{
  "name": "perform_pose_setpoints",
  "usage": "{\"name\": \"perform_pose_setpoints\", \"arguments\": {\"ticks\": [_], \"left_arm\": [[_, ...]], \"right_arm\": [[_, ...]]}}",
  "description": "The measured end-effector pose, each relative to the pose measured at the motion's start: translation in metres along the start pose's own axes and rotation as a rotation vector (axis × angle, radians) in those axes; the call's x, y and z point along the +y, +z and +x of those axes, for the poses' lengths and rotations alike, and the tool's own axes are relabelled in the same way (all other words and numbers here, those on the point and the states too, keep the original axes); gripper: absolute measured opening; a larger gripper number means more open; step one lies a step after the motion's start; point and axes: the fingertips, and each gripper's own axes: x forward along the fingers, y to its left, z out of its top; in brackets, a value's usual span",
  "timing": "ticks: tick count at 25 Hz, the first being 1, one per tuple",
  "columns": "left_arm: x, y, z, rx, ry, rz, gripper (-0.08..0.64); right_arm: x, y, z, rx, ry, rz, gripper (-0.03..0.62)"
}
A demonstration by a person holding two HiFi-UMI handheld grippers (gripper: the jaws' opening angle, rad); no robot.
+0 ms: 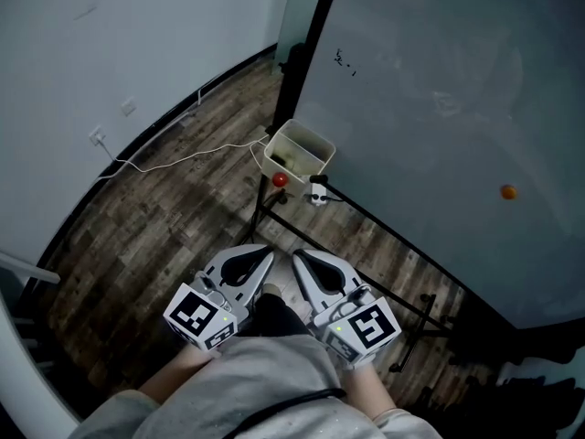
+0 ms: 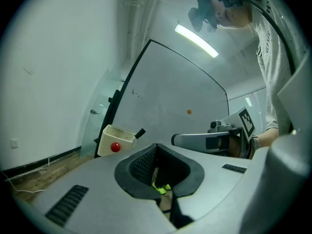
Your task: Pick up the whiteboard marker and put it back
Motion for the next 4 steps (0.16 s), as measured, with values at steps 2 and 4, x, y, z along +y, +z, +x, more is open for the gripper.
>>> {"name": "perform_pose_setpoints", "arguments": {"ticks": [2, 4], "left_arm": [[-0.005, -0.001, -0.007, -0.001, 0.003, -0.01, 0.015], [-0.01, -0.002, -0.014, -0.002, 0.006, -0.018, 0.015]], "right_arm": [[0.009, 0.001, -0.004, -0.01, 0.001, 0.002, 0.018], [0.017, -0.002, -0.008, -0.007, -0.005, 0.0, 0.018]]}}
